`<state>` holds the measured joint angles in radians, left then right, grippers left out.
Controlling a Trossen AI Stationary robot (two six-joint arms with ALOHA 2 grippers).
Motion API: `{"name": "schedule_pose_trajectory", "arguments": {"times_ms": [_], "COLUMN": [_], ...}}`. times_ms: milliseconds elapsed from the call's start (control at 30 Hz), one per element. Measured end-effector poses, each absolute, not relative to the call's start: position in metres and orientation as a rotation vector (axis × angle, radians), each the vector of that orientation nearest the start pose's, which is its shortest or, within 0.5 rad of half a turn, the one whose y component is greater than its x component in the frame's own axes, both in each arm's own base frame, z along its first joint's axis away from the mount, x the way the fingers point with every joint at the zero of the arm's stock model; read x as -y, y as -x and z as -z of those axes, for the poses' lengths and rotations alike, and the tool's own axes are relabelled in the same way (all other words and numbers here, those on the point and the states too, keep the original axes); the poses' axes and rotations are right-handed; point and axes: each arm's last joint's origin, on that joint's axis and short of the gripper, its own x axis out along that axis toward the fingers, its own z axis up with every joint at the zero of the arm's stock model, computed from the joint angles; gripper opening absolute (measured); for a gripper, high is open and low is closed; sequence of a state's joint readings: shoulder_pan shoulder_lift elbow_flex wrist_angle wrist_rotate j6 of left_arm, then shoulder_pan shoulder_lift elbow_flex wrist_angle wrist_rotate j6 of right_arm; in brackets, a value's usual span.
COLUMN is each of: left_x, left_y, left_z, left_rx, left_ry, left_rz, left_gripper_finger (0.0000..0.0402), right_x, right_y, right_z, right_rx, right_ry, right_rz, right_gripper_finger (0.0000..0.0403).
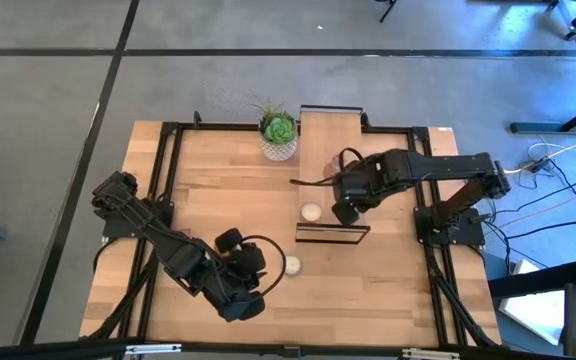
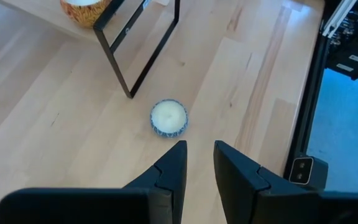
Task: Pick & Place candle stick holders
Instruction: Put the light blue patterned scented candle on the shelf aligned with the orange patterned scented candle
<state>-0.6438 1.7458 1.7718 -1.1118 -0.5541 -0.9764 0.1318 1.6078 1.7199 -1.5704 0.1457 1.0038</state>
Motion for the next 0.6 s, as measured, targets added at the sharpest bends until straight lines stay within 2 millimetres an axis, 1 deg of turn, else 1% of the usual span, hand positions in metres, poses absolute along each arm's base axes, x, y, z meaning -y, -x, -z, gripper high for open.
{"name": "schedule_pose_trajectory", "arguments": {"times_ms": [100, 367, 600], "left_x": [0.199, 0.202, 0.207], "left_y": [-0.291, -0.289, -0.286], "left_z": [-0.348, -0.348, -0.348], "left_rx": [-0.820, -0.820, -0.816], "left_ry": [0.297, 0.300, 0.313], "left_rz": [-0.344, -0.338, -0.330], "left_gripper_finger": [0.0074, 0.0074, 0.0074], "right_x": [-0.032, -0.033, -0.028], "right_y": [-0.280, -0.299, -0.304], "right_z": [-0.354, -0.333, -0.328], "right_rx": [-1.287, -1.372, -1.388], "right_ry": [-0.620, -0.627, -0.669], "right_rz": [0.744, 0.772, 0.800], "right_gripper_finger": [0.0000, 0.0000, 0.0000]}}
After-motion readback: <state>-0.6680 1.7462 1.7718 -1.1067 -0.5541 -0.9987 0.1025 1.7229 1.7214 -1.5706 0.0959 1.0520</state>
